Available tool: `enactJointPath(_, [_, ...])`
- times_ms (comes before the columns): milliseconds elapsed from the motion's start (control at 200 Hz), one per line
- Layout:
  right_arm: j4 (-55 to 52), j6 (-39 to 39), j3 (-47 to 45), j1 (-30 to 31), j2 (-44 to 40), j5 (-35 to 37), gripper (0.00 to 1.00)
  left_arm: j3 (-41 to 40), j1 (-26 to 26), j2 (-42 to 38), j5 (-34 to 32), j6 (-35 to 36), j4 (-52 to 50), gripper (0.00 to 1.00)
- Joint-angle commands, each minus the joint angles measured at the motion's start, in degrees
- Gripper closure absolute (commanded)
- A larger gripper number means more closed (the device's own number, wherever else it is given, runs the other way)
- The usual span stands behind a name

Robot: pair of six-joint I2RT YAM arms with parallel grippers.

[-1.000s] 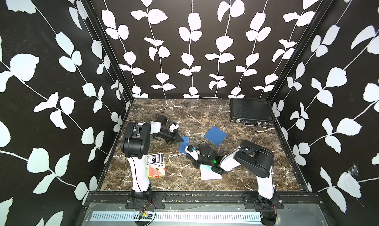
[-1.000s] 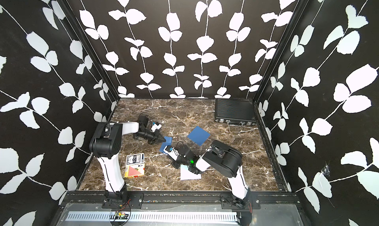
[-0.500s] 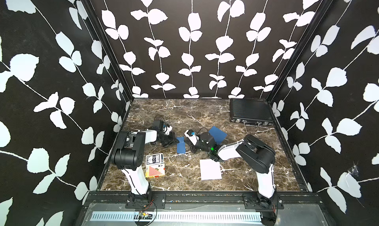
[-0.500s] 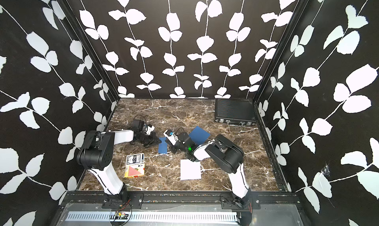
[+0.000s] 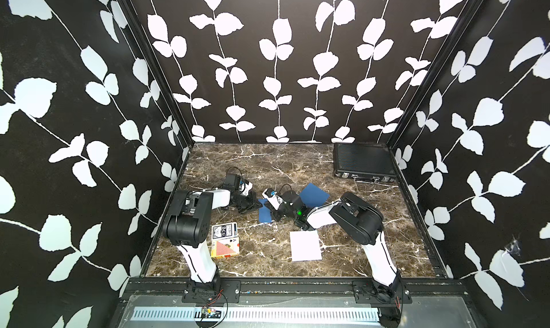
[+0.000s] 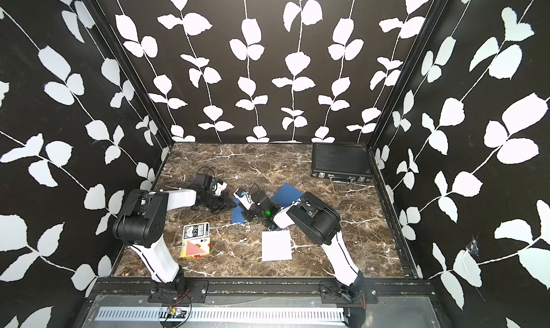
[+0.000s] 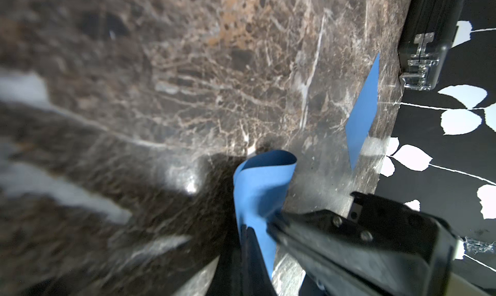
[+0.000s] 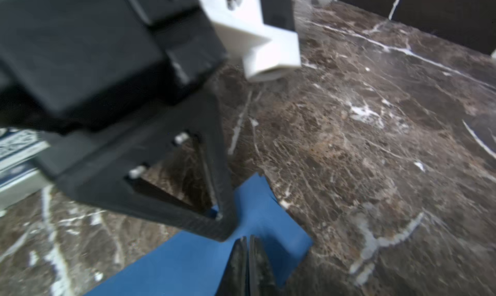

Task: Fold the square paper along the opposite sides
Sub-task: Smooth out the paper at the center of the board.

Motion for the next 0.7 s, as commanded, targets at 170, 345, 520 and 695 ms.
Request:
enactJointPath(170, [-1.2, 5.2, -1.4, 0.4, 2.2, 10.2, 0.93, -1.3, -0.6, 1.7, -1.3, -0.1, -2.1, 1.00])
enactJointPath(345, [-3.6, 4.1, -3.0, 0.4, 0.9, 18.1, 0.94, -1.0, -0.6, 1.8, -1.0, 0.0, -2.6, 1.00])
enactJointPath(520, [-4.1, 4.0, -3.5, 0.2, 0.4, 19.7, 0.94, -1.6, -0.6, 1.5, -1.0, -0.3, -2.0, 1.00])
enactJointPath(695, [-3.2, 5.0, -4.0, -1.0, -1.8, 15.9, 0.92, -1.6, -0.8, 1.5, -1.0, -0.4, -2.2, 1.00])
